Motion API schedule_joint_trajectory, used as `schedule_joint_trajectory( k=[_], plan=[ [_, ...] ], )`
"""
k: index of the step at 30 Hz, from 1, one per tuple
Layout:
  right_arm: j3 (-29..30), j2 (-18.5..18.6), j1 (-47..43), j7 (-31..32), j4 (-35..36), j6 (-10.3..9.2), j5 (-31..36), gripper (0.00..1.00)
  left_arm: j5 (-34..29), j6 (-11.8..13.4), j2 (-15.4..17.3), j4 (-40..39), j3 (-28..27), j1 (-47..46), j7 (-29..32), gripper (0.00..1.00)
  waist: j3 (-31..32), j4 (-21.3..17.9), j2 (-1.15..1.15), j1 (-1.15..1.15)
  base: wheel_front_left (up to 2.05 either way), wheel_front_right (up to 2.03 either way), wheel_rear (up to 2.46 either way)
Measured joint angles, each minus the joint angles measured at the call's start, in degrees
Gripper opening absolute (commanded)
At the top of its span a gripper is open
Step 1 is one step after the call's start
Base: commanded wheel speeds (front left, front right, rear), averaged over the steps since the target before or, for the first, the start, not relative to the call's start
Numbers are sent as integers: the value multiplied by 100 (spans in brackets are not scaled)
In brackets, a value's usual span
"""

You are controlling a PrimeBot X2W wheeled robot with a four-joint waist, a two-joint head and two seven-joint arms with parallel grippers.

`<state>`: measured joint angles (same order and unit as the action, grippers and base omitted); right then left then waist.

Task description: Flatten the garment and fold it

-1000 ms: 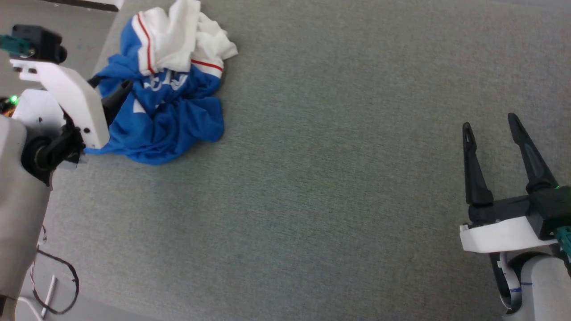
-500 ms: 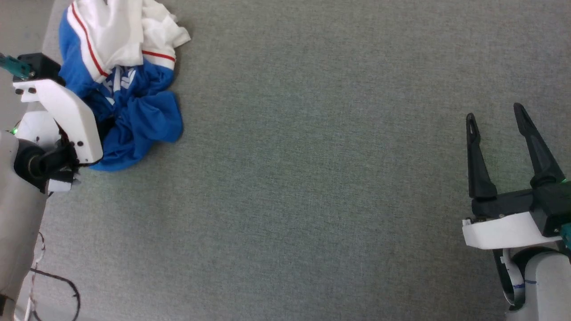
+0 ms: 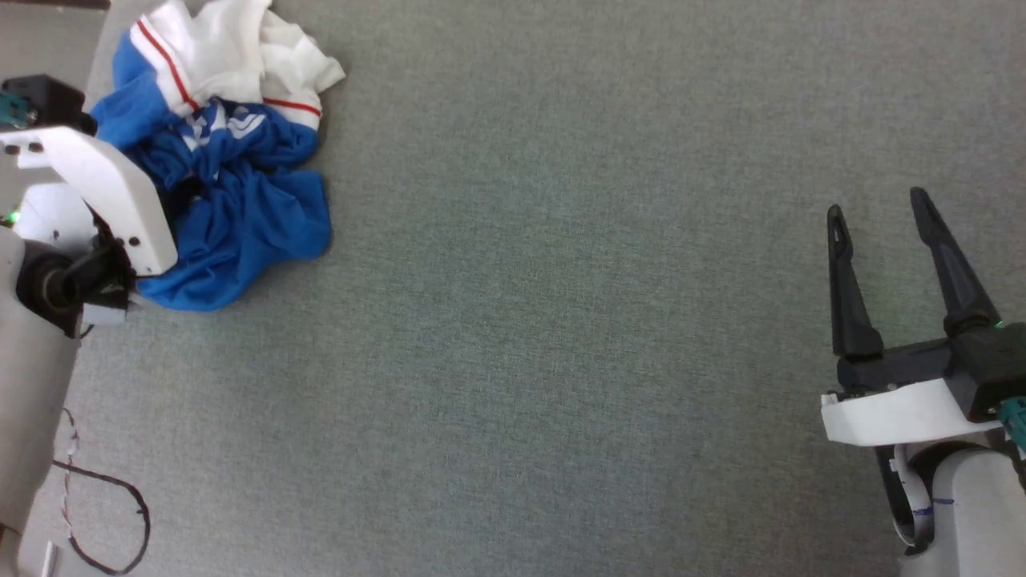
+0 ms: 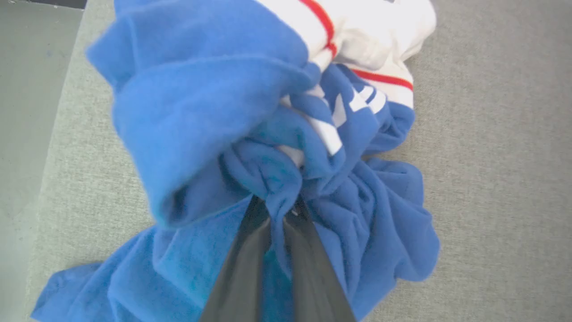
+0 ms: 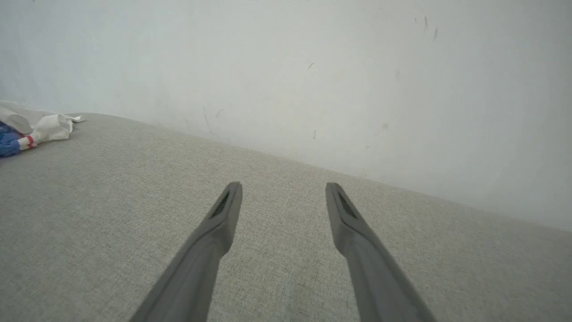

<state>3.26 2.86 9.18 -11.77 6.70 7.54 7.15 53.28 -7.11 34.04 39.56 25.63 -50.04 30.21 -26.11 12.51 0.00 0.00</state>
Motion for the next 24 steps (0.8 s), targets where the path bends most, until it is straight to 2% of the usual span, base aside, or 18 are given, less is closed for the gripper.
schedule_joint_trajectory(
  k=[8, 14, 19, 24],
  plan=[
    [-42, 1, -3, -207, -426, 0, -364, 100, -14, 0, 261, -270, -4, -142, -345, 0, 484, -92, 0, 0, 0, 0, 0],
    [35, 2, -102, -266, -646, 0, -623, 100, -188, 0, 381, -983, 178, -409, -557, 0, 947, -195, 0, -1, 0, 0, 0],
    [152, 3, -219, -293, -671, 0, -780, 100, -318, 0, 359, -1514, 319, -678, -684, 0, 1308, -276, 0, -1, 0, 0, 0],
    [238, 4, -297, -296, -668, 0, -942, 100, -525, 23, 132, -1951, 412, -923, -911, 0, 1647, -370, 0, -1, 0, 0, 0]
  ],
)
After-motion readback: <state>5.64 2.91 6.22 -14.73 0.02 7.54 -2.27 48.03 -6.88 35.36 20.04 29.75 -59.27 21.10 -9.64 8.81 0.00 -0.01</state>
